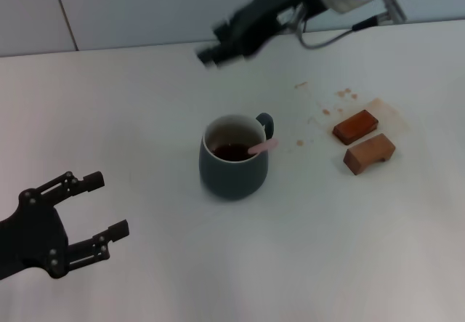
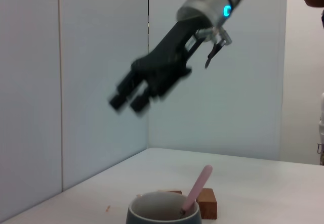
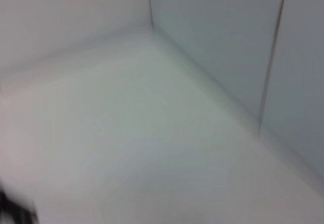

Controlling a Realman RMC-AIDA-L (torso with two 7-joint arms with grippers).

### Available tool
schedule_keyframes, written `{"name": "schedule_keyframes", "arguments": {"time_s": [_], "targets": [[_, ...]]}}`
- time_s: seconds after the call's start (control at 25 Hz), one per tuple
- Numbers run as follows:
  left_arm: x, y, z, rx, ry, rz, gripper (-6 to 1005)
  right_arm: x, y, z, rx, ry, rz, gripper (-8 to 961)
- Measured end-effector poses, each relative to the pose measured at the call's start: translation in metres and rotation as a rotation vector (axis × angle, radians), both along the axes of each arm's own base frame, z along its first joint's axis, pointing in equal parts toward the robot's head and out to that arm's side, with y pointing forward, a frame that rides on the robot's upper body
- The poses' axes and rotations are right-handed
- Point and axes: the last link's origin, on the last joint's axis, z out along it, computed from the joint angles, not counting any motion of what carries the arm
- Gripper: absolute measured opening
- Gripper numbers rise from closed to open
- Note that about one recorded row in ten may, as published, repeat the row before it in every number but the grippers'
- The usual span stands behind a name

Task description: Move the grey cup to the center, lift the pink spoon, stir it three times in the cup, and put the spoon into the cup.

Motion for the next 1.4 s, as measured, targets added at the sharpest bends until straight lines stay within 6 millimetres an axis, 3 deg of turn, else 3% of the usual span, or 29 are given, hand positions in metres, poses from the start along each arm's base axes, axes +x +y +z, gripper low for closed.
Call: {"name": "schedule_keyframes", "arguments": {"time_s": [0.16,0.2,0.24,0.36,0.4,0.44,0.64,0.8,1.0,1.2,1.4], "targets": [[0.000,0.000,0.001,-0.001,-0.002,0.001,812,0.040,-0.015,0.017,0.099,0.309,0.007,524],[0.000,0.000,0.001,-0.001,-0.002,0.002,812,0.062,-0.021,0.022,0.130,0.409,-0.010,524],[0.000,0.000,0.001,-0.001,-0.002,0.002,812,0.062,-0.021,0.022,0.130,0.409,-0.010,535],[0.001,0.003,0.002,-0.003,-0.003,-0.002,812,0.092,-0.037,0.029,0.114,0.520,-0.034,569],[0.002,0.003,0.002,-0.004,-0.003,-0.003,812,0.115,-0.053,0.034,0.125,0.583,-0.011,581],[0.002,0.003,0.002,-0.004,-0.003,-0.003,812,0.115,-0.053,0.034,0.125,0.583,-0.011,592],[0.005,0.009,0.002,-0.016,-0.007,0.002,812,0.181,-0.103,0.025,0.229,0.651,0.103,717],[0.008,0.017,0.007,-0.044,-0.006,0.012,812,0.229,-0.136,0.012,0.216,0.587,0.076,819],[0.009,0.031,0.020,-0.073,0.015,0.024,812,0.248,-0.150,0.018,0.220,0.527,0.056,824],[0.008,0.044,0.042,-0.097,0.051,0.049,812,0.255,-0.152,0.027,0.218,0.487,0.062,824],[0.008,0.046,0.045,-0.094,0.061,0.047,812,0.257,-0.152,0.028,0.206,0.472,0.062,824]]}}
